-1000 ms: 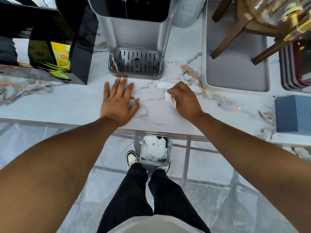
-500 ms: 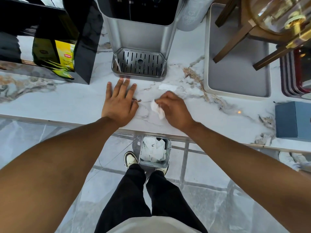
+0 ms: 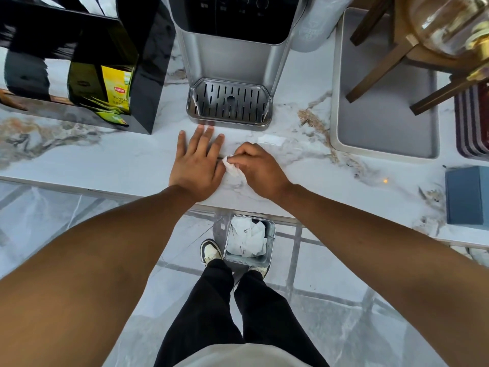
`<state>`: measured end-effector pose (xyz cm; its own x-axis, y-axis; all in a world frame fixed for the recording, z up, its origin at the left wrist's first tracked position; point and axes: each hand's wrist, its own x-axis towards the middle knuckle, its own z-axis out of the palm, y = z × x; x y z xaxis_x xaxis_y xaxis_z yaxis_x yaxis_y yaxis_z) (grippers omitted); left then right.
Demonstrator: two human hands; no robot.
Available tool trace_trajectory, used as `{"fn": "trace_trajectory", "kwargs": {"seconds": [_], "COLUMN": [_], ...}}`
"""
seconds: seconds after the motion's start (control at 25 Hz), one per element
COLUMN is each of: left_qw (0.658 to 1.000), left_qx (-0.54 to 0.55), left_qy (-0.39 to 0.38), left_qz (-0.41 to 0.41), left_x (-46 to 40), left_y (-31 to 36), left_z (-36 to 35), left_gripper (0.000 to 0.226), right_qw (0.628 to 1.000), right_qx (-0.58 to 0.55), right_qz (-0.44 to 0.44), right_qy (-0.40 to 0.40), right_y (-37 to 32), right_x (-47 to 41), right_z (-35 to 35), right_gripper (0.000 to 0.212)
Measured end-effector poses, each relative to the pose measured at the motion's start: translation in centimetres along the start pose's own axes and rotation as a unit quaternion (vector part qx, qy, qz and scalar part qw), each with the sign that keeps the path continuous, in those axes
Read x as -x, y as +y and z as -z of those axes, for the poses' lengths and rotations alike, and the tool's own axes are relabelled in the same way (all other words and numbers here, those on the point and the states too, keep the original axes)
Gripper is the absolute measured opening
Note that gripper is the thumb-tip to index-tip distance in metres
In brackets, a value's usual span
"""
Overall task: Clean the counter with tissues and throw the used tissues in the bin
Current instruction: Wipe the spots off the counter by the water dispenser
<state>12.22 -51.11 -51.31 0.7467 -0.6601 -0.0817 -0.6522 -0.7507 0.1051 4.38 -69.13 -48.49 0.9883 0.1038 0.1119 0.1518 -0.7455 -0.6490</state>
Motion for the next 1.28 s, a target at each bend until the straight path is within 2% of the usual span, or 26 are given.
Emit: {"fn": "trace_trajectory", "kwargs": {"seconds": [0.2,0.28,0.36,0.4,0.44,0.52,0.56,0.64,0.76,0.88,1.08,1.28], "left_qw": [1.000,1.000,1.000,1.000,1.000,1.000,1.000,1.000,1.000,1.000,1.000,1.000], "left_qx": [0.000,0.005,0.007,0.007,0.006,0.003,0.004,0.001,0.002,0.006,0.006,0.009], "left_qy": [0.001,0.000,0.001,0.002,0.001,0.001,-0.003,-0.009,-0.008,-0.006,-0.007,-0.006], "left_qz": [0.001,-0.001,0.000,0.000,0.001,0.003,0.003,0.003,0.004,0.006,0.006,0.007], "left_x": [-0.1,0.0,0.0,0.0,0.0,0.0,0.0,0.1,0.0,-0.1,0.0,0.0], "left_y": [0.1,0.1,0.0,0.0,0.1,0.2,0.2,0.2,0.3,0.4,0.5,0.6], "left_z": [-0.1,0.0,-0.1,-0.1,-0.1,0.0,0.1,0.2,0.2,0.2,0.4,0.4], "left_gripper": [0.063,0.063,0.063,0.063,0.063,0.064,0.064,0.064,0.064,0.064,0.065,0.064], "right_qw": [0.991,0.973,0.955,0.963,0.978,0.994,0.987,0.975,0.968,0.957,0.977,0.998], "right_qx": [0.006,-0.009,-0.033,-0.053,-0.082,-0.105,-0.090,-0.018,0.124,0.173,0.144,0.044], "right_qz": [0.103,0.153,0.167,0.137,0.083,-0.042,-0.097,-0.166,-0.190,-0.206,-0.135,-0.040], "right_qy": [-0.081,-0.170,-0.242,-0.227,-0.172,0.008,0.086,0.146,0.108,0.107,0.082,0.017], "right_y": [0.0,-0.5,-1.0,-0.9,-0.5,1.2,2.4,4.9,7.6,7.8,3.5,-0.6], "right_x": [3.9,6.2,8.2,8.5,8.2,5.9,4.6,2.5,1.8,2.8,8.4,12.5], "right_z": [1.1,1.2,1.3,1.7,2.4,4.4,5.6,7.5,7.9,6.6,2.5,-0.3], "right_gripper": [0.028,0.034,0.034,0.030,0.026,0.020,0.020,0.022,0.027,0.034,0.033,0.026]}}
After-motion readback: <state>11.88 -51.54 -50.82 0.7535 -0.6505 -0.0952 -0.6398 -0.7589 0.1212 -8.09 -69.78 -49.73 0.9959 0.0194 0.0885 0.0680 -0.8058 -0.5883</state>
